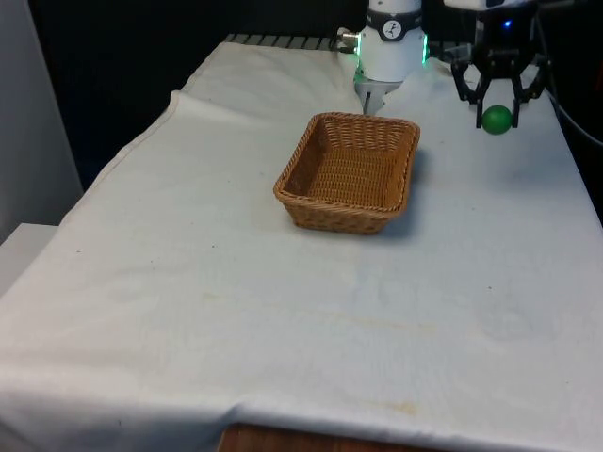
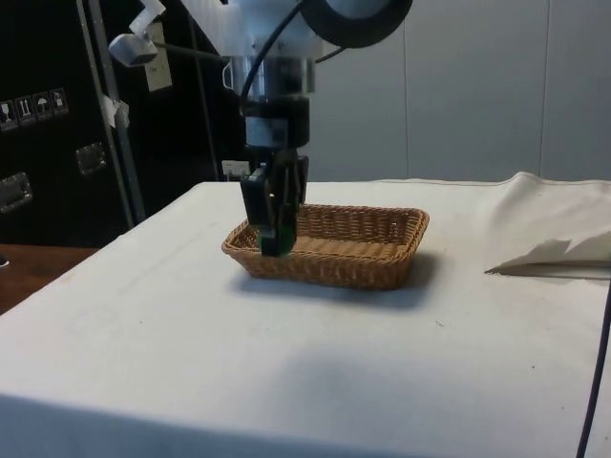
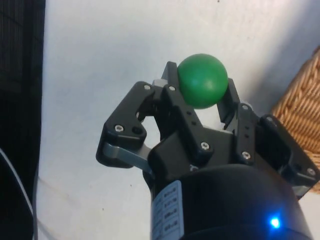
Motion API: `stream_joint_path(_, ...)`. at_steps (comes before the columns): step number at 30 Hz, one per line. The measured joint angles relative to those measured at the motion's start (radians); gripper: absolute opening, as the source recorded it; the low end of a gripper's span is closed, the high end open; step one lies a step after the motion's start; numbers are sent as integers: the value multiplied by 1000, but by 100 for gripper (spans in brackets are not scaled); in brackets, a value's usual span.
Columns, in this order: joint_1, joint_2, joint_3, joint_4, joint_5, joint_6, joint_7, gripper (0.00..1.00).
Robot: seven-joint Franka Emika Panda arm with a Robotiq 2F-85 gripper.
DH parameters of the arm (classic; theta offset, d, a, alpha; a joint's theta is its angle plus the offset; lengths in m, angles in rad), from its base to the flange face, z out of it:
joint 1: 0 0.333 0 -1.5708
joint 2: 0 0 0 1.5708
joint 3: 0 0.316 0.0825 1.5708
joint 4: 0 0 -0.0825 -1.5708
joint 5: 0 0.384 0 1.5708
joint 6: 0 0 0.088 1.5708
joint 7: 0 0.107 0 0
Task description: Pick up the ball and place it into the basket.
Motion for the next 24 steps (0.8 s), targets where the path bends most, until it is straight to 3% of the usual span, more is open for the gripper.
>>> stream_joint_path(12,-2,-63,-24,-14,-44,-70,1,0)
stream_joint_path(24,-5,-103,-71,-15,-118,-132,-1,0)
